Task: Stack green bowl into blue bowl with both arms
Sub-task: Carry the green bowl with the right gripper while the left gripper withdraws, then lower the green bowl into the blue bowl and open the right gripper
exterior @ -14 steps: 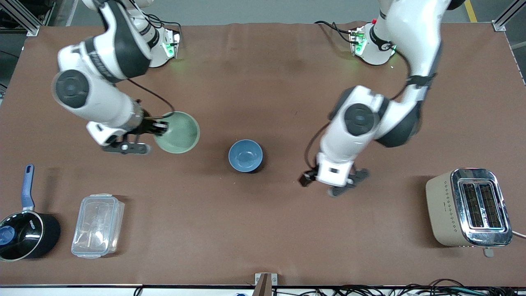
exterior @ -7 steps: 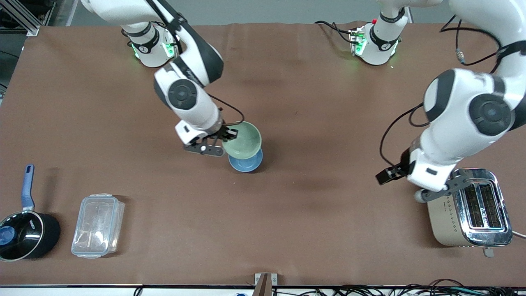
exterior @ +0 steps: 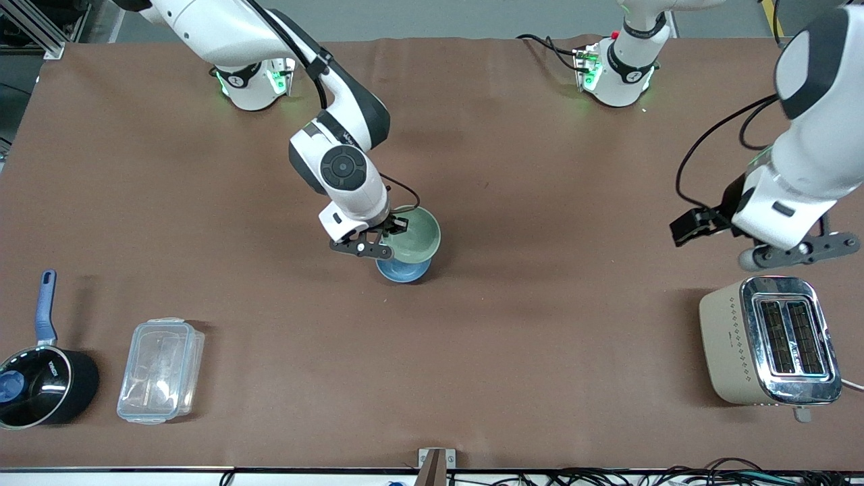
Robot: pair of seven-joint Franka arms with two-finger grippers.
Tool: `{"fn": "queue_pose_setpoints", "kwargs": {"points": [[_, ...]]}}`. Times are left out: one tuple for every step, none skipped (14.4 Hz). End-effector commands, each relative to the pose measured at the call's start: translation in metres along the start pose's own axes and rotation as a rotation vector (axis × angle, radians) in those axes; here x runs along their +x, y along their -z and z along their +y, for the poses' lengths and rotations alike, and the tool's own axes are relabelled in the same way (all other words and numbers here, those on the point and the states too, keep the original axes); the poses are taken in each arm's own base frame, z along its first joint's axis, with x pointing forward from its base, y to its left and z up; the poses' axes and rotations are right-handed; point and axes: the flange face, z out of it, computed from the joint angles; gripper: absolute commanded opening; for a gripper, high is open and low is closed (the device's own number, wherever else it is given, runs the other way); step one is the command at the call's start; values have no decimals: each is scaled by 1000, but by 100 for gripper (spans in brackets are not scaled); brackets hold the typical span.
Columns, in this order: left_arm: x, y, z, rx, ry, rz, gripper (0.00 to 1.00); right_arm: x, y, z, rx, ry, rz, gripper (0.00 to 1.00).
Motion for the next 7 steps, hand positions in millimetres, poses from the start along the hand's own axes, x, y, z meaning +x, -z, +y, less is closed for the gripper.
{"fn": "queue_pose_setpoints", "kwargs": {"points": [[-17, 16, -11, 28, -60, 6, 100, 5, -8, -2, -14, -5, 11, 2], [-19, 22, -16, 30, -77, 7, 100, 5, -8, -4, -2, -1, 24, 2], [-24, 26, -18, 33, -91, 1, 100, 7, -12, -4, 1, -12, 24, 3], [-27, 26, -19, 34, -95, -5, 100, 8, -15, -3, -2, -17, 23, 3], [-29, 27, -21, 35, -92, -5, 100, 8, -18, -4, -1, -17, 20, 5], [-29, 25, -20, 37, -92, -10, 100, 8, -21, -4, -2, -16, 19, 5], [-30, 26, -21, 37, -94, -10, 100, 12, -22, 0, -8, -18, 23, 5]]}}
